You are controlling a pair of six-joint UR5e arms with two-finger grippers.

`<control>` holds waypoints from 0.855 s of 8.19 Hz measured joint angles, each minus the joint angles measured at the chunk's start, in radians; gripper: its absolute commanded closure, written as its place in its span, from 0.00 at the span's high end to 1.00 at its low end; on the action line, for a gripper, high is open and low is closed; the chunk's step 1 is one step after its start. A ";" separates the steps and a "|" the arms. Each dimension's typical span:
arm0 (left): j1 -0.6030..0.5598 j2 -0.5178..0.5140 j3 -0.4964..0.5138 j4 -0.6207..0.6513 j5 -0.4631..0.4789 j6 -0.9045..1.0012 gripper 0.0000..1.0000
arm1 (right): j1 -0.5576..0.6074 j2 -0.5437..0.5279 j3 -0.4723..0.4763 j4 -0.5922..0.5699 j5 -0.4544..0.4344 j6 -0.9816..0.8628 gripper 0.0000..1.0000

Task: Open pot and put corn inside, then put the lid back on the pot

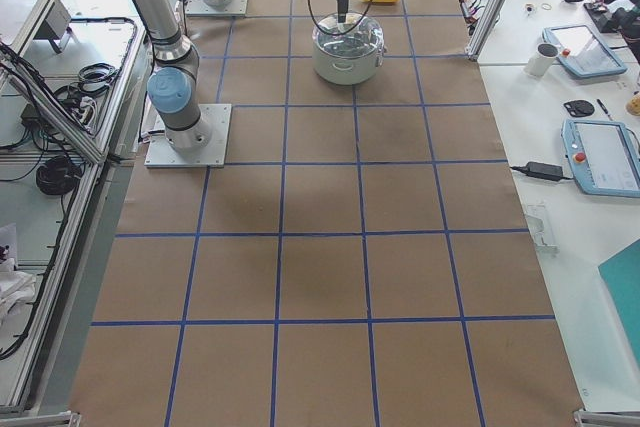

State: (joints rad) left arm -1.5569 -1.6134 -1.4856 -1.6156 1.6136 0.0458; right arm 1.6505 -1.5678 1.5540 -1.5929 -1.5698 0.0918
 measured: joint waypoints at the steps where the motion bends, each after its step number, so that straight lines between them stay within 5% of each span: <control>1: 0.000 0.001 0.002 0.002 -0.001 0.000 1.00 | -0.004 0.000 0.000 -0.001 0.002 -0.012 1.00; 4: 0.005 -0.029 -0.001 0.066 -0.001 0.015 1.00 | -0.004 -0.003 -0.002 0.028 0.009 -0.124 1.00; 7: 0.023 -0.183 0.009 0.179 0.000 0.059 1.00 | 0.001 -0.004 -0.002 0.070 0.007 -0.128 1.00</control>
State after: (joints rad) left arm -1.5344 -1.7969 -1.4771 -1.4366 1.6141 0.1049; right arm 1.6518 -1.5719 1.5520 -1.5227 -1.5632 -0.0361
